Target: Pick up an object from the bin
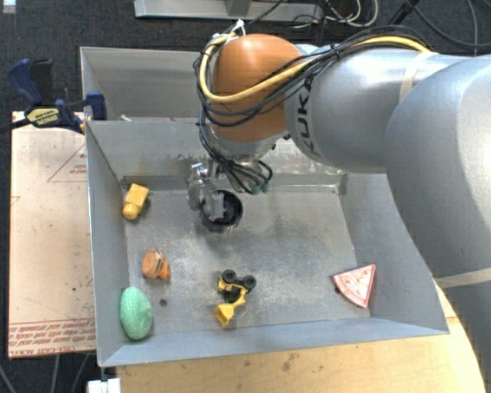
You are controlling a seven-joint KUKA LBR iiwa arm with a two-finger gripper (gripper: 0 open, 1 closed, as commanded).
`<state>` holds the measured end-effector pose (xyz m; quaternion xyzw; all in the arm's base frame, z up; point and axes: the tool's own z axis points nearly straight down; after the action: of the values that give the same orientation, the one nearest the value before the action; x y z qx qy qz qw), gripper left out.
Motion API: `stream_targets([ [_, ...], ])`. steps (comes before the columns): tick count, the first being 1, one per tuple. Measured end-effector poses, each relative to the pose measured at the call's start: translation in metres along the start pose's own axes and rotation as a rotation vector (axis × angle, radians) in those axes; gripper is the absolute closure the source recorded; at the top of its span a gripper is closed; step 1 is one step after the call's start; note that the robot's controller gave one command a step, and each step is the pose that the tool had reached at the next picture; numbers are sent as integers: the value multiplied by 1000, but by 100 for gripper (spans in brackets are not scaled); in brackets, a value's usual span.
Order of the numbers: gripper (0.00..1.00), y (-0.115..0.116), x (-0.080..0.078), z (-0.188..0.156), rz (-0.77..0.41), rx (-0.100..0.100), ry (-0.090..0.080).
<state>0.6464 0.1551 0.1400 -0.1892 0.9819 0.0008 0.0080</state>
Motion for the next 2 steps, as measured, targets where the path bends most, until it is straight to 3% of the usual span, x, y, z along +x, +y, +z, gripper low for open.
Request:
stream_targets([
  [1, 100, 4, 4, -29, 1, -4, 22],
  [2, 100, 3, 3, -45, -2, -4, 17],
])
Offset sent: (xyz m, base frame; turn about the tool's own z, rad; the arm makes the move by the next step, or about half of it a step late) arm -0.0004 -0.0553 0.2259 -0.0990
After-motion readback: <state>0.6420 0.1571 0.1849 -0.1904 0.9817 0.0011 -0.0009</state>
